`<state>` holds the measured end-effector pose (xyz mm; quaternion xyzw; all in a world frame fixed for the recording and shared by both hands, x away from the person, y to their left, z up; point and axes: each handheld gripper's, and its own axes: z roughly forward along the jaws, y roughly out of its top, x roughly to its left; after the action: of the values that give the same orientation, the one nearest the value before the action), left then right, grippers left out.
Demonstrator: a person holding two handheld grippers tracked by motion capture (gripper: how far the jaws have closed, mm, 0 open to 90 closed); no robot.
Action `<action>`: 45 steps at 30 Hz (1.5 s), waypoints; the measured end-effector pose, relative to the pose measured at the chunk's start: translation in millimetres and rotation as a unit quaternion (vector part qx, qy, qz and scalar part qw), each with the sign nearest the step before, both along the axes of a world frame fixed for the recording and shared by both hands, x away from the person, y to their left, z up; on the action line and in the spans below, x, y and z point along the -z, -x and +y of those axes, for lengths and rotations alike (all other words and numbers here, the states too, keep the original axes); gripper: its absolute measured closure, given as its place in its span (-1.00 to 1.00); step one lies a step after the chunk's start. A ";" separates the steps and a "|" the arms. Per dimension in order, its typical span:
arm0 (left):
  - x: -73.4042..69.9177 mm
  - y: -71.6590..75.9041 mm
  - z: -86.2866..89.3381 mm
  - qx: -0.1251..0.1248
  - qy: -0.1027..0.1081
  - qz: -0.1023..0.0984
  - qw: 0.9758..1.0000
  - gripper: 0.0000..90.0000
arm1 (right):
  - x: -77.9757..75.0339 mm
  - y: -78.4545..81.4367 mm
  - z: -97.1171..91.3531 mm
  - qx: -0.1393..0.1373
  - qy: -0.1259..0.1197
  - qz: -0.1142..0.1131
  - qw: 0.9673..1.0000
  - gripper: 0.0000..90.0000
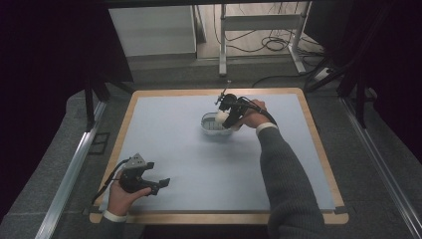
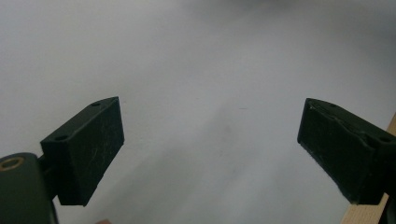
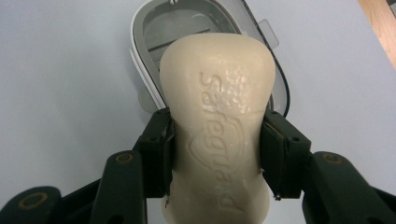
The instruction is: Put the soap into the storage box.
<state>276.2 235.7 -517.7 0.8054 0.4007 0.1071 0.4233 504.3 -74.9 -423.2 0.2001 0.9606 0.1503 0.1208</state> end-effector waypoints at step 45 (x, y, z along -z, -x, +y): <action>1.0 -0.5 1.3 -0.002 -0.002 0.000 1.000 -0.83 | 26.3 -18.8 40.0 -0.056 0.059 -0.012 0.997 0.10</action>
<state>276.7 237.1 -518.7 0.8056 0.4019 0.1086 0.4215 523.1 -34.9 -449.4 0.1366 0.9760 0.1019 0.1355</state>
